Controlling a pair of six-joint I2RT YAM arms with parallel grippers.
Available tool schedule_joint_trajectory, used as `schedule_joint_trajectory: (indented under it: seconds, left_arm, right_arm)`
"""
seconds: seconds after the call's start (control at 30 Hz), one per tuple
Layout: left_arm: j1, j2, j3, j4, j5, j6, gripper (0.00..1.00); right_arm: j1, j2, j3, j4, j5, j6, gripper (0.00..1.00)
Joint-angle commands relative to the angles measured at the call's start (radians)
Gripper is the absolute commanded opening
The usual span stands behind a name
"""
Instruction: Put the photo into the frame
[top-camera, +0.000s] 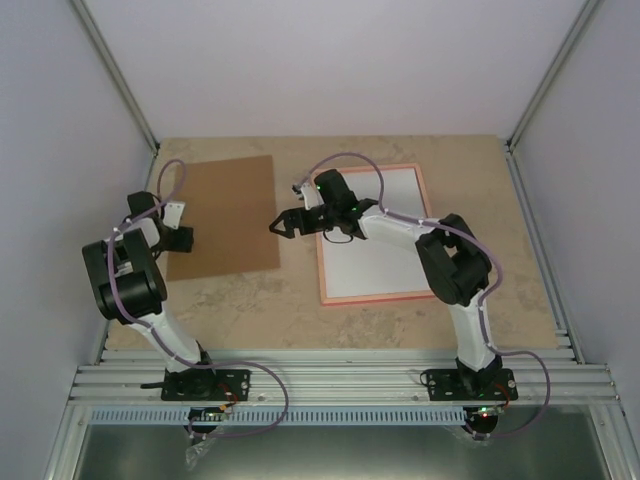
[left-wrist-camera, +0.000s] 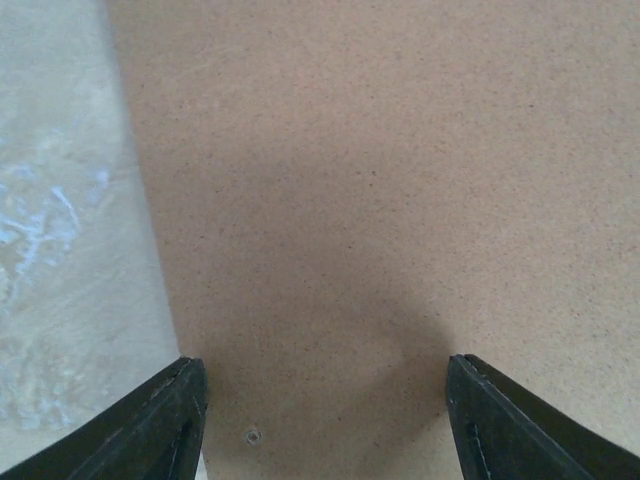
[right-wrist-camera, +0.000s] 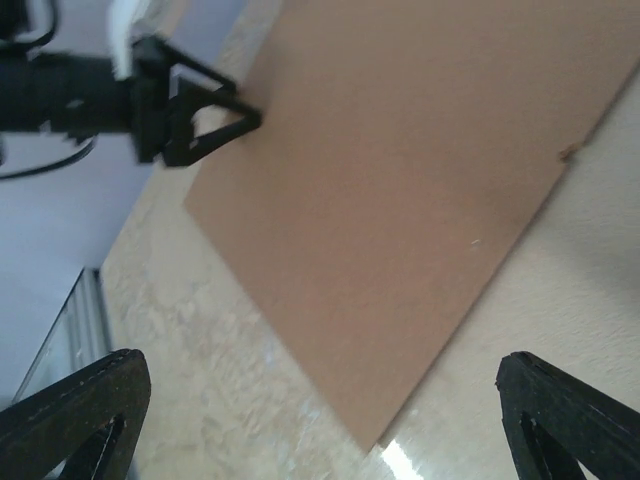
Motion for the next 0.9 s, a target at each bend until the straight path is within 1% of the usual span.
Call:
schedule_joint_trajectory:
  seconds: [0.0,0.17,0.4,0.47,0.57,0.67,0.77,0.87]
  left_arm:
    - [-0.016,0.0,-0.048,-0.147,0.021,0.029,0.67]
    - [-0.016,-0.003,-0.064,-0.144,0.042,0.014,0.68]
    - [-0.017,-0.015,-0.088,-0.14,0.058,0.012,0.68]
    - [-0.016,-0.016,-0.089,-0.141,0.07,0.008,0.68]
    - [-0.019,-0.007,-0.082,-0.147,0.09,0.002,0.68]
    - [-0.032,-0.001,-0.078,-0.156,0.105,0.004,0.68]
    - [-0.051,0.0,-0.081,-0.161,0.122,0.005,0.67]
    - [-0.065,-0.004,-0.085,-0.163,0.138,-0.002,0.67]
  right_arm:
    - [-0.006,0.088,0.081,0.018,0.125,0.124,0.96]
    - [0.01,0.207,0.206,-0.089,0.184,0.198,0.95]
    - [0.038,0.323,0.3,-0.126,0.194,0.242,0.94]
    - [0.043,0.36,0.329,-0.141,0.178,0.262,0.94]
    - [0.044,0.396,0.341,-0.112,0.1,0.306,0.9]
    - [0.044,0.39,0.333,-0.075,0.035,0.325,0.86]
    - [0.041,0.33,0.289,-0.011,-0.007,0.34,0.81]
    - [0.03,0.265,0.256,0.066,-0.056,0.37,0.73]
